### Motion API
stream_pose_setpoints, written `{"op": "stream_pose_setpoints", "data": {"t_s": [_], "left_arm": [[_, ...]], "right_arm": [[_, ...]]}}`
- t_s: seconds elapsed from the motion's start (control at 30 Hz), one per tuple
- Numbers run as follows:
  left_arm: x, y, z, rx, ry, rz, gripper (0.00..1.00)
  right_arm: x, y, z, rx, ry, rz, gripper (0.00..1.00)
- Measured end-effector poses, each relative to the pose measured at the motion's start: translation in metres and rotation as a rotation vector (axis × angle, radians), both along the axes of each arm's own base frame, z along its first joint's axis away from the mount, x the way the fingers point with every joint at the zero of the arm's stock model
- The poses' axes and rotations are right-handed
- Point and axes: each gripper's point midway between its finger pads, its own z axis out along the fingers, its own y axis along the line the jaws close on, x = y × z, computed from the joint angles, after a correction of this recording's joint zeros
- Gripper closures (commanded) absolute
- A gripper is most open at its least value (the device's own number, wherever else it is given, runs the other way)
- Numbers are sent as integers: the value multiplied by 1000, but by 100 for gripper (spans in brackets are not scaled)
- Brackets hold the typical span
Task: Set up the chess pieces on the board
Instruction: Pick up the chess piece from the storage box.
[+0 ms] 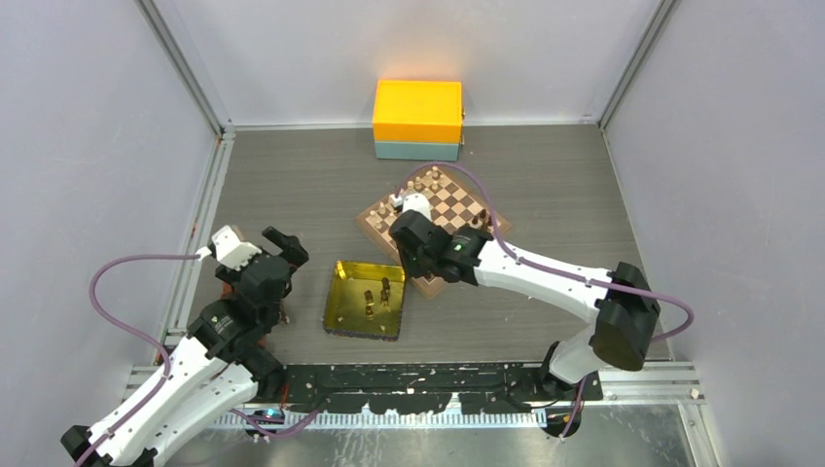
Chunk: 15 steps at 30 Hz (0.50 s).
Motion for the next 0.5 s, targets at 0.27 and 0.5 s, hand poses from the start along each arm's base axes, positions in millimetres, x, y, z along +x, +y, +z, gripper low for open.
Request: {"op": "stream_pose_setpoints", "data": {"t_s": [0.27, 0.5], "left_arm": [[-2, 2, 1, -12, -10, 2, 0], [-4, 3, 0, -10, -8, 2, 0]], "right_arm": [[-13, 32, -33, -71, 55, 64, 66], [-25, 50, -51, -92, 89, 106, 66]]}}
